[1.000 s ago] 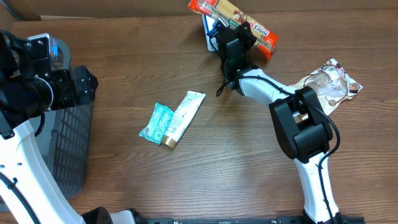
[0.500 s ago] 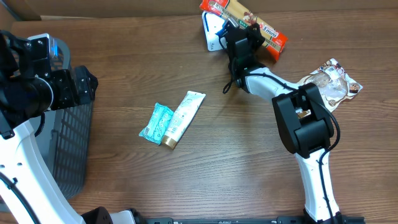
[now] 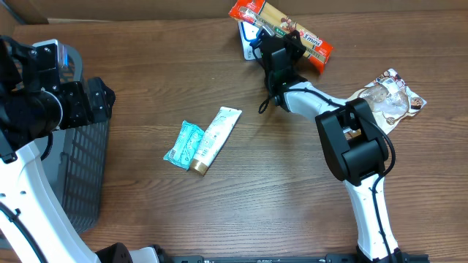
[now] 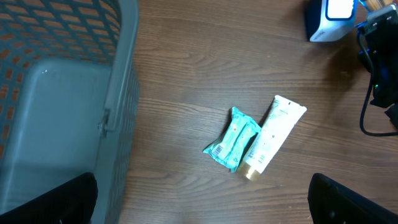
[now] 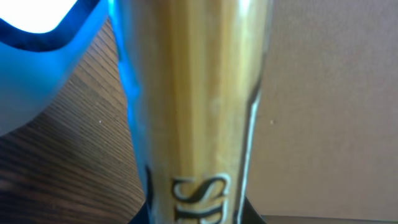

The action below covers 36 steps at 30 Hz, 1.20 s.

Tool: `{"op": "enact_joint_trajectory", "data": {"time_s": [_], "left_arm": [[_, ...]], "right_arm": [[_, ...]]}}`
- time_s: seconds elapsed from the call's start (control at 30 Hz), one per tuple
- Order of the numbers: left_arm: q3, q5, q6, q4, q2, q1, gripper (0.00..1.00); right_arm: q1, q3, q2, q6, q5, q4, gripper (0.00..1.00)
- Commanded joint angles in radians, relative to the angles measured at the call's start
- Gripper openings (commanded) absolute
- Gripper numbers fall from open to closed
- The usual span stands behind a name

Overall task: Scan the item barcode
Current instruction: 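Hold the spaghetti pack barcode over the white scanner, then carry the spaghetti pack right onto the mushroom bag and release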

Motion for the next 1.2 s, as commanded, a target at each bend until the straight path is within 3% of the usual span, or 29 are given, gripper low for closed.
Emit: {"op": "enact_joint_trajectory", "data": {"time_s": [0.0, 0.27, 0.43, 0.6, 0.73, 0.93, 1.17], "left_arm": [[0.002, 0.005, 0.026, 0.003, 0.006, 0.000, 1.00], [0.002, 0.005, 0.026, 0.003, 0.006, 0.000, 0.99], [0.002, 0.005, 0.026, 0.004, 0.006, 0.000, 1.00], [0.002, 0.005, 0.026, 0.004, 0.006, -0.001, 1.00], [0.002, 0.005, 0.026, 0.003, 0.006, 0.000, 1.00], [0.002, 0.005, 0.026, 0.004, 0.006, 0.000, 1.00], [0.002, 0.005, 0.026, 0.003, 0.006, -0.001, 1.00]], "right_arm": [[0.013, 0.037, -0.056, 0.016, 0.064, 0.027, 0.04], [0.013, 0.037, -0.276, 0.178, 0.023, -0.203, 0.04], [0.013, 0.037, -0.486, 0.435, -0.131, -0.516, 0.04], [-0.023, 0.037, -0.696, 0.856, -0.521, -0.875, 0.04], [-0.124, 0.037, -0.807, 1.072, -0.919, -1.076, 0.04], [-0.378, 0.026, -0.832, 1.096, -1.374, -1.309, 0.04], [-0.709, -0.155, -0.824, 1.094, -1.621, -1.256, 0.04]]}}
